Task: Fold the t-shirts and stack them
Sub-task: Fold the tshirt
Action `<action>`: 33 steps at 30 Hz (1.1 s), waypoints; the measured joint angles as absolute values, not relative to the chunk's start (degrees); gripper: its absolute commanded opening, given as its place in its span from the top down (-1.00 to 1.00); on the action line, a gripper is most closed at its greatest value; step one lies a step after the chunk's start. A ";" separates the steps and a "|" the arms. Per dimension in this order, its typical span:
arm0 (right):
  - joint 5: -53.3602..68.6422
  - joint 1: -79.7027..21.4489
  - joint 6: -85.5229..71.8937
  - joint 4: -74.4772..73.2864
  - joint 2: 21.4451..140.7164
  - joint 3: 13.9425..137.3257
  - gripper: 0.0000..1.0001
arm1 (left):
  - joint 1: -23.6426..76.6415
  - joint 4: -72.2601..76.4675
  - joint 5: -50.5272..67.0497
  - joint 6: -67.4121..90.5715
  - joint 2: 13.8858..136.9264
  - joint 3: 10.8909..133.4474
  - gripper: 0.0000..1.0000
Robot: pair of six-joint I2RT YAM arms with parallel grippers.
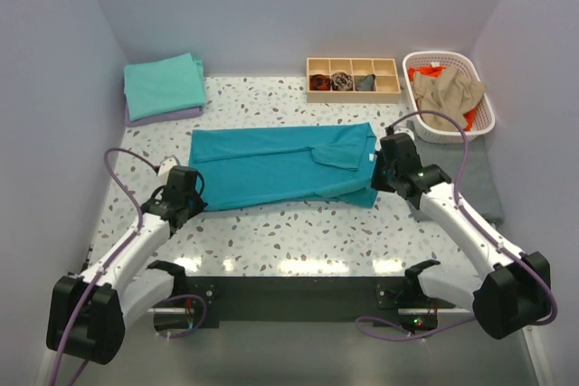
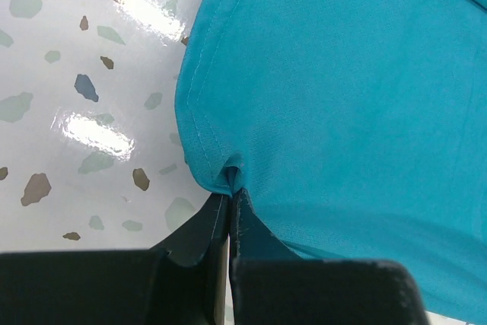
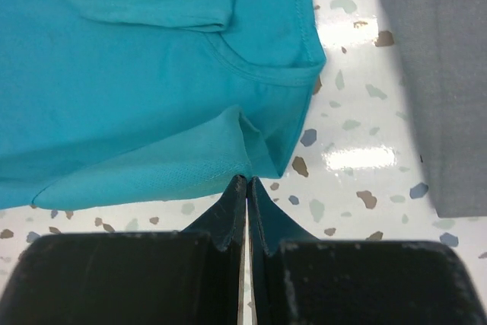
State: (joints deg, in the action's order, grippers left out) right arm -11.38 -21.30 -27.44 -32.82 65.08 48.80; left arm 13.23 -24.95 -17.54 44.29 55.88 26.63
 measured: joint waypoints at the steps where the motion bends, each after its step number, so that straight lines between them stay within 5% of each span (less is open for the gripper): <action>1: -11.75 -21.32 -27.46 -33.39 64.77 48.45 1.00 | 13.23 -25.08 -17.54 44.27 55.68 26.65 1.00; 33: -17.37 -20.21 -23.11 -28.91 87.18 60.88 1.00 | 10.90 -21.50 -18.83 33.61 80.99 43.97 0.81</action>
